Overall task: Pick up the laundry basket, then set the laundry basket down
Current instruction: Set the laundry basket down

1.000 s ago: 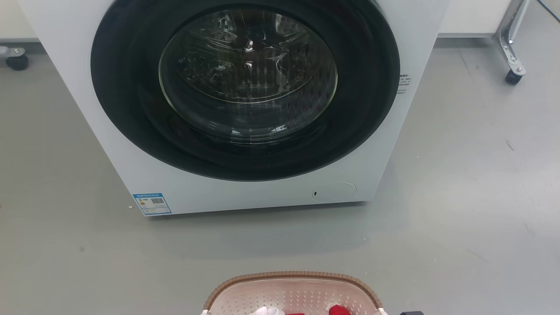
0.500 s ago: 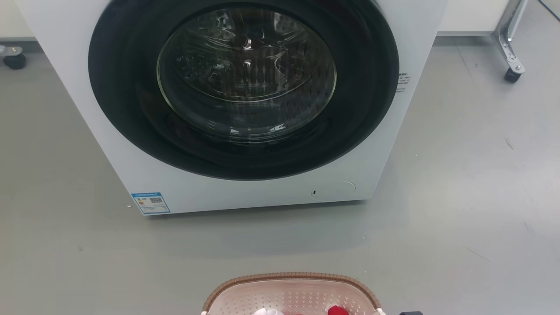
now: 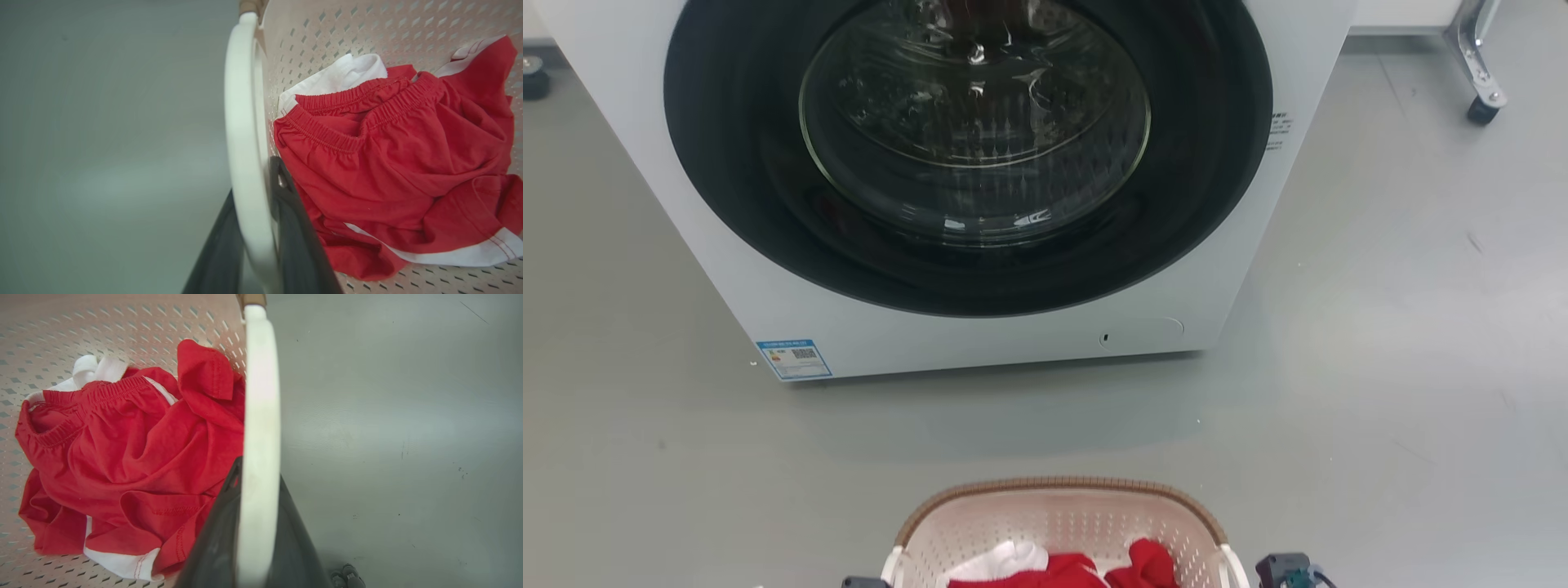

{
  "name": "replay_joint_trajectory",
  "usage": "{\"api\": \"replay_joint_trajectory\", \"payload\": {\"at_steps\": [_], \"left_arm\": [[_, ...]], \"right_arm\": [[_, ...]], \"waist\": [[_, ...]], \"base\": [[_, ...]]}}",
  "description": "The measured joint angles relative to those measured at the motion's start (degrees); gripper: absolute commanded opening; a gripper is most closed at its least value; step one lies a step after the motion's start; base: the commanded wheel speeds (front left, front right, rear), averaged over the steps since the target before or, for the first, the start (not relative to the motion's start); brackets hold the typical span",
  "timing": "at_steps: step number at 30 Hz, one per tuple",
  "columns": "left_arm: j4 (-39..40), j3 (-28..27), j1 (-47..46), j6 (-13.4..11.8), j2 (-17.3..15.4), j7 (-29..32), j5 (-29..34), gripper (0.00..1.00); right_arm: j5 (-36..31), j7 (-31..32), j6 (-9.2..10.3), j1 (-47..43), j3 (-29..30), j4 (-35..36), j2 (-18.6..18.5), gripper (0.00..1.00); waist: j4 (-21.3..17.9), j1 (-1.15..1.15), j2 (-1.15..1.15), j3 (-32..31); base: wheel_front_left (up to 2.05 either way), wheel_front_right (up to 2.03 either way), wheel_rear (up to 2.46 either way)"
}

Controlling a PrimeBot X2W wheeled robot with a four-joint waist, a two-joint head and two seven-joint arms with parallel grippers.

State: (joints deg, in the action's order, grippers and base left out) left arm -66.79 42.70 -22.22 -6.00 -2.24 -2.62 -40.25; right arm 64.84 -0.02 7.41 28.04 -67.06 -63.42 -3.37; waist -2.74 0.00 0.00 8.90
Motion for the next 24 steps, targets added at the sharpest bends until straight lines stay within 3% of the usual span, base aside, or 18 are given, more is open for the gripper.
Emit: {"api": "replay_joint_trajectory", "payload": {"at_steps": [24], "left_arm": [[0.66,-1.90,-18.90,-0.12,-1.96,-1.77,0.58,0.00]], "right_arm": [[0.24,-3.14,0.23,19.54,2.01,0.56,-0.42,0.00]], "waist": [[-0.54,0.01,0.01,16.04]], "base": [[0.00,0.00,0.00]]}}
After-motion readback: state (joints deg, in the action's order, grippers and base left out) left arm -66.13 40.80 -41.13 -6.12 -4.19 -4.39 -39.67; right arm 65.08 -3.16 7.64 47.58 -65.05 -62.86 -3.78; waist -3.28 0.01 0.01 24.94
